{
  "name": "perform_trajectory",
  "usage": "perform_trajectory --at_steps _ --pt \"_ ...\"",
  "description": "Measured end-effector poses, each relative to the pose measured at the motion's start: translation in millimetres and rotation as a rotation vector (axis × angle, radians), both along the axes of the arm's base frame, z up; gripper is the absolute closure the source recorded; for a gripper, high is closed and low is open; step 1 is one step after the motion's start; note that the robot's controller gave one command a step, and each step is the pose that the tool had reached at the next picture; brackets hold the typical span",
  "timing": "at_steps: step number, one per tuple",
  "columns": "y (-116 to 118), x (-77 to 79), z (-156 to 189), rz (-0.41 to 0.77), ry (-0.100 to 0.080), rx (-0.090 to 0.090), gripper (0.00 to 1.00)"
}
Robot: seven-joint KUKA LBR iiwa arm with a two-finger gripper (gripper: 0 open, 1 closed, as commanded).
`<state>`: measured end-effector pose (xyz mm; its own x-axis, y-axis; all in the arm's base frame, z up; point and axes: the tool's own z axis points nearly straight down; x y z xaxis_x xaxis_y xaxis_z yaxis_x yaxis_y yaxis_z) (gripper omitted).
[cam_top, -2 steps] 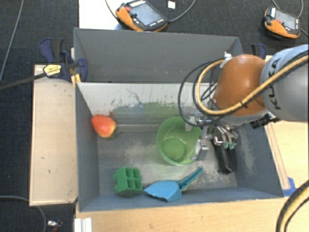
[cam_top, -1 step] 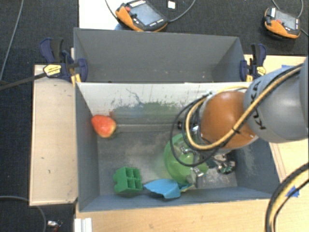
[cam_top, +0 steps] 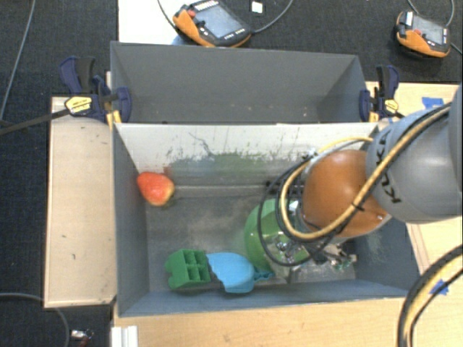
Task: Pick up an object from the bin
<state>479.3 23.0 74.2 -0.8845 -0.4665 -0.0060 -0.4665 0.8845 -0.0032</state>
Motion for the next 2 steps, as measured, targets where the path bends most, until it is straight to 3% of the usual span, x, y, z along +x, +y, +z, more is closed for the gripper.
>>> perform_trajectory --at_steps 2 --pt "0.0 0.2 0.1 0.0 0.0 0.0 1.0"
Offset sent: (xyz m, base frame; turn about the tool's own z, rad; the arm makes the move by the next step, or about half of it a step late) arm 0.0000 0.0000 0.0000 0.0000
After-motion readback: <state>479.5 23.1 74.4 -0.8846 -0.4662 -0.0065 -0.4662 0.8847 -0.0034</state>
